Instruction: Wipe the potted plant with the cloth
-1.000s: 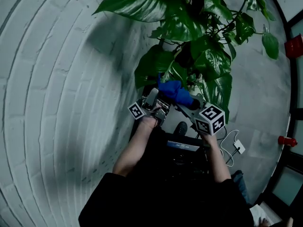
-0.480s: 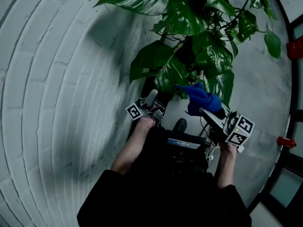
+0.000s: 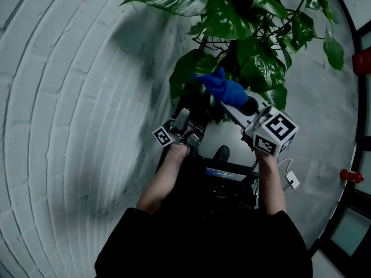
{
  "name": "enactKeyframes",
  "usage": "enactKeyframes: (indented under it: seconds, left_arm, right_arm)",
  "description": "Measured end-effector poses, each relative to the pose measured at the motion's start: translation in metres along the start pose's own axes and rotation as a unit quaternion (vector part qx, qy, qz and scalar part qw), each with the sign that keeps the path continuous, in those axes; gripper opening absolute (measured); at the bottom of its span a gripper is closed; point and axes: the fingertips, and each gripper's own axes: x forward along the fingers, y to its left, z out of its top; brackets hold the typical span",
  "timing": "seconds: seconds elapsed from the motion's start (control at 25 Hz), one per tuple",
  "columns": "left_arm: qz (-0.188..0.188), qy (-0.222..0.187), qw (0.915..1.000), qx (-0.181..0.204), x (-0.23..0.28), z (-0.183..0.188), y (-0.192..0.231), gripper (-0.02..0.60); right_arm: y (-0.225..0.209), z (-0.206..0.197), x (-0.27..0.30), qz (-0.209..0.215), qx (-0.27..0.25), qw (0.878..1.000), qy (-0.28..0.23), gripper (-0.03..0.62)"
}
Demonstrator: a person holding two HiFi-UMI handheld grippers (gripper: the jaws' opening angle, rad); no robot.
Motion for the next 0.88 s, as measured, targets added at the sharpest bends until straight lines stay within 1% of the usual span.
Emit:
enactKeyframes:
  seconds: [0.08, 0.16, 0.24, 0.32, 0.56, 0.68, 0.8, 0.88]
  left_arm:
    - [-0.007, -0.002, 1.0, -0.004, 0.004, -0.001, -0.004, 0.44]
    - [-0.01, -0.005, 0.9999, -0.007, 0.006, -0.001, -0.006, 0.44]
    - [-0.01, -0.007, 0.9999, -0.009, 0.007, 0.0, -0.006, 0.44]
    - [-0.01, -0.008, 0.9999, -0.01, 0.007, 0.001, -0.006, 0.44]
    - [-0.011, -0.009, 0.9998, -0.016, 0.007, 0.0, -0.004, 0.44]
    - [-0.005, -0.007, 0.9998, -0.018, 0.005, -0.001, 0.001, 0.44]
    - [0.011, 0.008, 0.9999, 0.0, 0.0, -0.003, 0.007, 0.44]
    - [0.026, 0.016, 0.9992, 0.024, -0.004, 0.002, 0.011, 0.44]
  right_arm:
    - [-0.003, -0.018, 0.027, 0.006, -0.009, 0.999, 0.035, 0.107]
    - [0.0, -0.046, 0.045, 0.019, 0.0, 0.997, 0.076, 0.107]
    - [0.011, -0.072, 0.051, 0.036, 0.013, 0.993, 0.114, 0.107]
    - [0.024, -0.088, 0.049, 0.047, 0.019, 0.99, 0.135, 0.107]
    - [0.036, -0.106, 0.031, 0.051, 0.036, 0.989, 0.133, 0.107]
    - [0.04, -0.12, 0.019, 0.061, 0.054, 0.986, 0.145, 0.107]
    - [0.052, -0.124, 0.002, 0.08, 0.086, 0.983, 0.142, 0.107]
    - [0.054, -0.112, -0.012, 0.086, 0.116, 0.983, 0.114, 0.107]
